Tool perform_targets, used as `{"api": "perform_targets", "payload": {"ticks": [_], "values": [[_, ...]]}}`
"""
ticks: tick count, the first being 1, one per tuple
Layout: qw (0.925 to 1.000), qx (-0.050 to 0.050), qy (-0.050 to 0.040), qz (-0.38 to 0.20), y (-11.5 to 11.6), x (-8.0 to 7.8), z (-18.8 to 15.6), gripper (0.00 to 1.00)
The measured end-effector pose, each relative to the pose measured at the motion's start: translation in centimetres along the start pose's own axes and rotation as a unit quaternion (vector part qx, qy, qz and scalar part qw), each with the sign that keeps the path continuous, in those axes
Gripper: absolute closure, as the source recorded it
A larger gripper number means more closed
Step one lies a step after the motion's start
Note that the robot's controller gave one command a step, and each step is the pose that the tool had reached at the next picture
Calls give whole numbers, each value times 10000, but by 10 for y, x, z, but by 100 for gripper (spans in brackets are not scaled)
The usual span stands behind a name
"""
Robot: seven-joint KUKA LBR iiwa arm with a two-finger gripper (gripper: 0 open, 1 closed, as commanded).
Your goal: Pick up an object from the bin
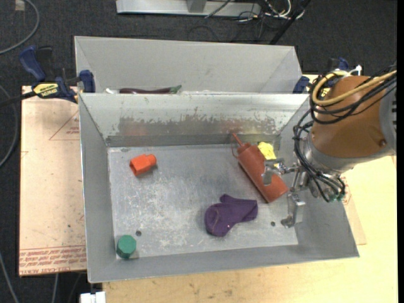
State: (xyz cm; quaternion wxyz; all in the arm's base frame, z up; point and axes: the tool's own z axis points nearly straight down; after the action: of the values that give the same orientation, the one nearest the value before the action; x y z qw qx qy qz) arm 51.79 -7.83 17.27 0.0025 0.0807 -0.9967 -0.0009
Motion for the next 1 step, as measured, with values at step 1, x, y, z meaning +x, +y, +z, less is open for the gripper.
{"api": "perform_targets", "payload": {"ticks": [1], "values": [[9993,40,-113,340,38,-44,7,0]]}}
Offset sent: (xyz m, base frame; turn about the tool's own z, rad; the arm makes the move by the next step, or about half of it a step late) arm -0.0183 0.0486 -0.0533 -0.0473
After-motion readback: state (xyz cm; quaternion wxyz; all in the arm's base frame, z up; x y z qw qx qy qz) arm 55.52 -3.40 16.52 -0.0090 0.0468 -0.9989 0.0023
